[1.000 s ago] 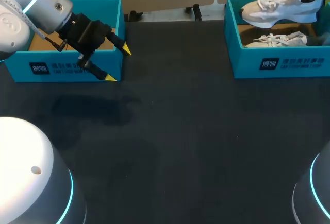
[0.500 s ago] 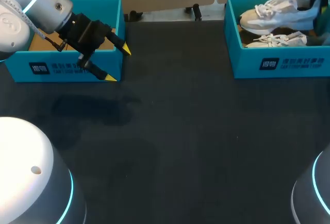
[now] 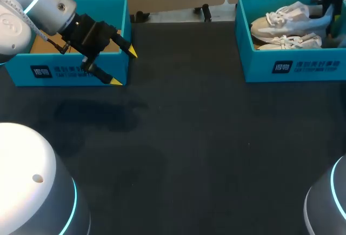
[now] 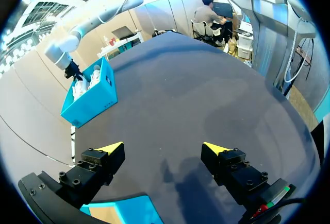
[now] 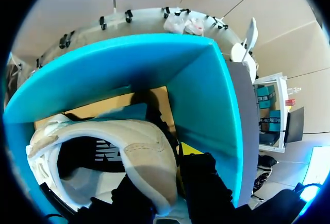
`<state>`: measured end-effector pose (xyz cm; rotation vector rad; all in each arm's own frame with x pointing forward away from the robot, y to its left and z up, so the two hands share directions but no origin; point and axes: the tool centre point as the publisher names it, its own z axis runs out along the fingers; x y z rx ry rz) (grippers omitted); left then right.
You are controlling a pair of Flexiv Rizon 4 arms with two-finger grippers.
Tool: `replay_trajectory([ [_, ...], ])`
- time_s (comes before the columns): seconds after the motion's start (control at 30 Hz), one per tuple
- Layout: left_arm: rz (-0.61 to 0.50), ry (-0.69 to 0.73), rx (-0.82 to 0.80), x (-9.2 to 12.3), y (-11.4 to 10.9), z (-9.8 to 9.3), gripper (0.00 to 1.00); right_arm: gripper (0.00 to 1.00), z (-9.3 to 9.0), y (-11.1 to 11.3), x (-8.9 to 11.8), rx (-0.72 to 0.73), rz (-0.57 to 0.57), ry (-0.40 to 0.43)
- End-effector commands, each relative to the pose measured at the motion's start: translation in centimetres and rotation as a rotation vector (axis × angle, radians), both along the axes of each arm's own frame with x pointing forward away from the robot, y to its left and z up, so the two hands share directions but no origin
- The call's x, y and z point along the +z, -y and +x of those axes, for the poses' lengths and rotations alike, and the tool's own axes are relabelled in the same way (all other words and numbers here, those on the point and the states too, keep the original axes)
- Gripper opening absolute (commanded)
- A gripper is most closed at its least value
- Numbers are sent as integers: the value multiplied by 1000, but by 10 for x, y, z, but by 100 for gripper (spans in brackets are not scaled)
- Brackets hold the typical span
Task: Take the shoe out of the shoebox, open the shoe tongue, remove and reinsert the insole, then place the shoe into the shoebox
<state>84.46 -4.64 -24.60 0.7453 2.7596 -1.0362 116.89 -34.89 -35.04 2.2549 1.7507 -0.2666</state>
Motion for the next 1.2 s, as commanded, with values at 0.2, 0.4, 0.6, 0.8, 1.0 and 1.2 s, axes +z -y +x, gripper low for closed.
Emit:
replay_trajectory([
  [0.2, 2, 1, 1, 0, 0, -1, 100, 0, 8, 3, -17, -3, -6, -1],
  [0.4, 2, 1, 1, 0, 0, -1, 100, 0, 9, 4, -27, -7, -8, -1],
  [0.6, 2, 1, 1, 0, 0, -1, 100, 0, 9, 6, -31, -24, -19, 18],
  [0.8, 2, 1, 1, 0, 0, -1, 100, 39, 9, 8, -27, -36, -16, 27],
  [1.0, 2, 1, 1, 0, 0, -1, 100, 45, 6, 6, -21, -35, -1, 31],
  [1.2, 2, 1, 1, 0, 0, -1, 100, 52, 2, 1, -9, -36, 4, 36],
])
